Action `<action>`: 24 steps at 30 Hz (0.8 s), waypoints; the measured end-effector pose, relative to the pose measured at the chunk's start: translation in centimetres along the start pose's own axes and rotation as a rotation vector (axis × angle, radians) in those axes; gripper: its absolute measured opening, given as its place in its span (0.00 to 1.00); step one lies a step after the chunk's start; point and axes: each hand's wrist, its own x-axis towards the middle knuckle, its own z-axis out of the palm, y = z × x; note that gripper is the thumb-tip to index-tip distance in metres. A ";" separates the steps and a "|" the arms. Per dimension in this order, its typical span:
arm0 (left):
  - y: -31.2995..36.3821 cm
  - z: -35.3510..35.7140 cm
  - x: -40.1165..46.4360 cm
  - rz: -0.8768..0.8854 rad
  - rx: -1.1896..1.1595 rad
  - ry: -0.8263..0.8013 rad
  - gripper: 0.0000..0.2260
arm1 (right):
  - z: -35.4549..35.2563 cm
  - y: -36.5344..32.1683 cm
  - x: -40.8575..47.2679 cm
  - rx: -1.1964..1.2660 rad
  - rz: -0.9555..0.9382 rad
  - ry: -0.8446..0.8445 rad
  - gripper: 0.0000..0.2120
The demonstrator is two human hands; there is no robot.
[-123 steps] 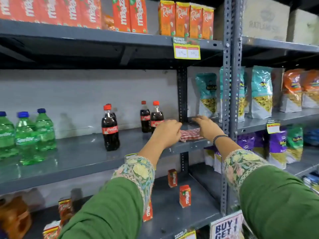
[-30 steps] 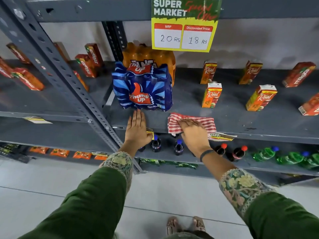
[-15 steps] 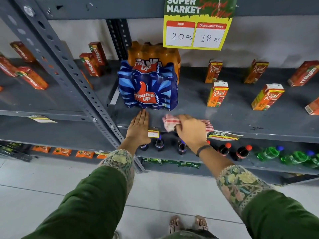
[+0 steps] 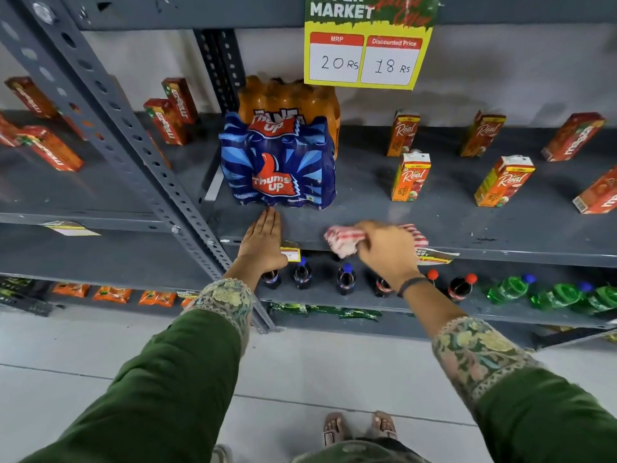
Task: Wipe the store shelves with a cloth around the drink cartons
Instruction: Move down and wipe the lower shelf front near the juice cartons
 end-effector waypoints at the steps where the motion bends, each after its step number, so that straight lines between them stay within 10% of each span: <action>1: 0.2 -0.1 0.0 -0.007 -0.009 -0.001 0.43 | -0.4 0.6 0.0 0.030 0.091 0.085 0.13; 5: 0.7 -0.3 0.0 -0.034 -0.026 -0.011 0.41 | -0.6 1.0 0.7 -0.007 0.347 0.024 0.16; 12: 2.5 -0.5 0.1 -0.142 -0.135 0.013 0.35 | 0.1 -0.9 -1.2 -0.057 -0.108 -0.281 0.24; 18: 8.6 0.6 -1.3 -0.232 -0.266 0.187 0.31 | -2.7 3.6 -1.8 -0.071 0.212 0.086 0.19; 24: 14.5 1.2 -1.2 0.007 -0.178 0.238 0.29 | -3.3 7.9 -3.0 -0.199 0.204 -0.186 0.24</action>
